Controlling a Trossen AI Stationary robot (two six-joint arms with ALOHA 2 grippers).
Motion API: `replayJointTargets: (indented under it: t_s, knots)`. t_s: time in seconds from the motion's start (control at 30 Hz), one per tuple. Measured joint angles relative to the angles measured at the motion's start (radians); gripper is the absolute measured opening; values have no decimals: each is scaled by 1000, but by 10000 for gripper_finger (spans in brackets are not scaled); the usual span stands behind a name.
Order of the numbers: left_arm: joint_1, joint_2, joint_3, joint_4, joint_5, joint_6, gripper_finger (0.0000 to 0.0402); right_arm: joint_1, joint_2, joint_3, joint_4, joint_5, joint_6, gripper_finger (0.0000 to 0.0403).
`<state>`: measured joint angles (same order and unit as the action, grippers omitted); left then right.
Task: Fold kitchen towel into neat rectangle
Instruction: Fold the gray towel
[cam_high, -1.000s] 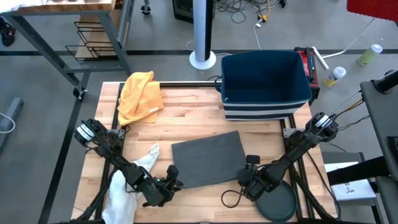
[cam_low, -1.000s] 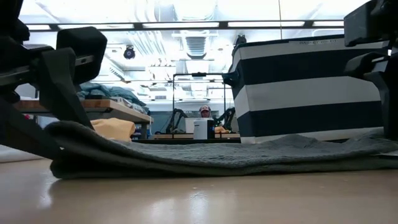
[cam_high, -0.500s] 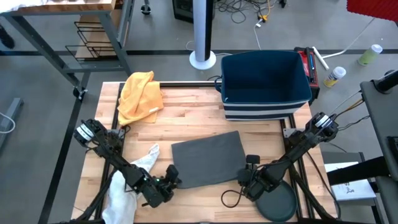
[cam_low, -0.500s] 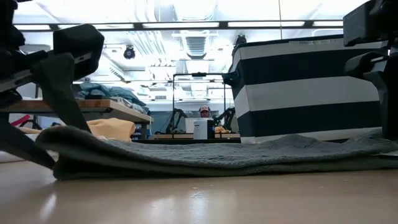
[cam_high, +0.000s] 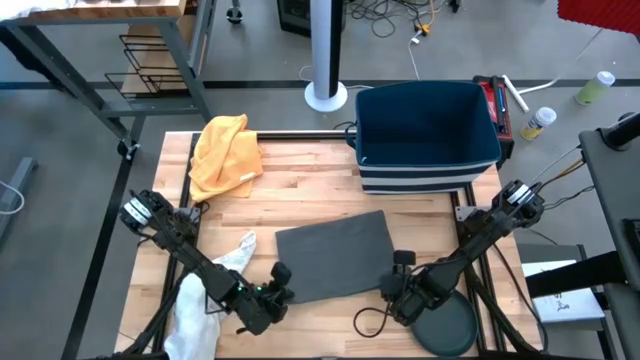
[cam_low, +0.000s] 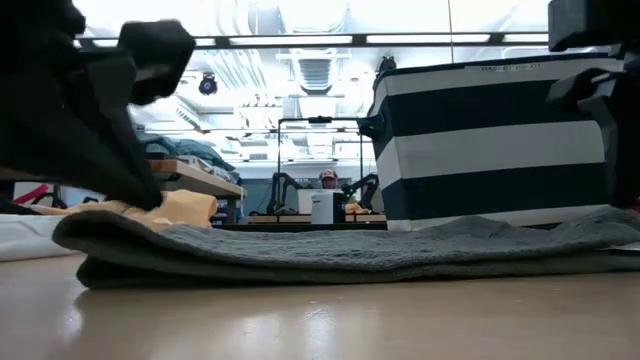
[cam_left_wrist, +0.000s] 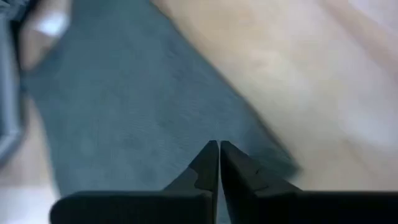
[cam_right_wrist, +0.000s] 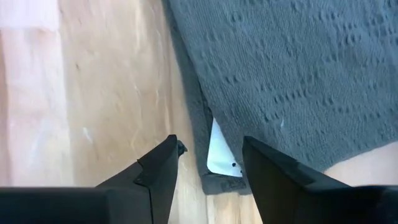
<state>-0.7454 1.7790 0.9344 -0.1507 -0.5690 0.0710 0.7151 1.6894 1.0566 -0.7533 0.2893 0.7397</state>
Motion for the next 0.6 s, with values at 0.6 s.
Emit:
replayJointTargets:
  t_s: [0.6]
  knots:
    - [-35, 8, -10, -132, -50, 160, 153, -14, 0, -23, 2, 2, 0, 181]
